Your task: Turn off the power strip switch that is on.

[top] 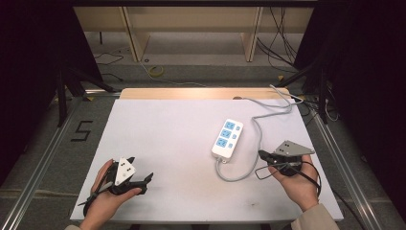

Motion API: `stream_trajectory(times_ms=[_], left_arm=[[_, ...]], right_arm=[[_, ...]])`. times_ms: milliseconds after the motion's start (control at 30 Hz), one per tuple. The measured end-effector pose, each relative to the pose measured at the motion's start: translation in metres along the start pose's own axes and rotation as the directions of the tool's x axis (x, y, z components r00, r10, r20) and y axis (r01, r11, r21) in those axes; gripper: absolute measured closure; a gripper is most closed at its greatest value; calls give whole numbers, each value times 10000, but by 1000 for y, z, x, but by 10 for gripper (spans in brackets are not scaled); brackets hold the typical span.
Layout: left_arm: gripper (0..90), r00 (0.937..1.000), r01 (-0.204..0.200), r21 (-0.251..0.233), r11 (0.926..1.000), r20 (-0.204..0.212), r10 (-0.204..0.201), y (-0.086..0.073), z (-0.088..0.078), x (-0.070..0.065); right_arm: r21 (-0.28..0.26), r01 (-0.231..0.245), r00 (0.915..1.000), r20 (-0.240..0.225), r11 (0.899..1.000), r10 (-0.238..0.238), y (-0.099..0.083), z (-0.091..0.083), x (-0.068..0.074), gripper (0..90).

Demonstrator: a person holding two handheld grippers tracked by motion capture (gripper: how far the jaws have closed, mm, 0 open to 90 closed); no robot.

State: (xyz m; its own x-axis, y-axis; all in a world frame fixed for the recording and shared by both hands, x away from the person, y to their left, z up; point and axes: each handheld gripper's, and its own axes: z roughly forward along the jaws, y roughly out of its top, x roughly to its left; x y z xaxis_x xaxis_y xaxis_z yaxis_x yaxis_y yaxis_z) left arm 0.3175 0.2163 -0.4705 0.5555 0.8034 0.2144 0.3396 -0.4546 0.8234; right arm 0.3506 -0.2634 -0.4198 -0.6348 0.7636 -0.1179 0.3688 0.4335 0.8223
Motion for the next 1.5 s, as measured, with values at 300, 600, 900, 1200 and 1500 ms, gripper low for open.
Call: stream_trajectory(times_ms=[300,600,900,1200,1500], left_arm=[[162,10000,67,-25,10000,13,-67,0,1,-1],[162,10000,68,-37,10000,7,-68,0,1,-1],[163,10000,56,-20,10000,27,-56,0,1,-1],[163,10000,78,-24,10000,28,-78,0,1,-1],[163,10000,63,-15,10000,30,-63,0,2,-1]], right_arm=[[126,73,9998,-179,9999,-71,5,6,2,900],[363,213,9990,-396,9991,-199,11,12,5,900],[538,316,9981,-545,9981,-286,16,16,5,900],[679,393,9972,-657,9969,-348,20,20,6,900],[797,395,9962,-801,9960,-331,23,25,6,900]])
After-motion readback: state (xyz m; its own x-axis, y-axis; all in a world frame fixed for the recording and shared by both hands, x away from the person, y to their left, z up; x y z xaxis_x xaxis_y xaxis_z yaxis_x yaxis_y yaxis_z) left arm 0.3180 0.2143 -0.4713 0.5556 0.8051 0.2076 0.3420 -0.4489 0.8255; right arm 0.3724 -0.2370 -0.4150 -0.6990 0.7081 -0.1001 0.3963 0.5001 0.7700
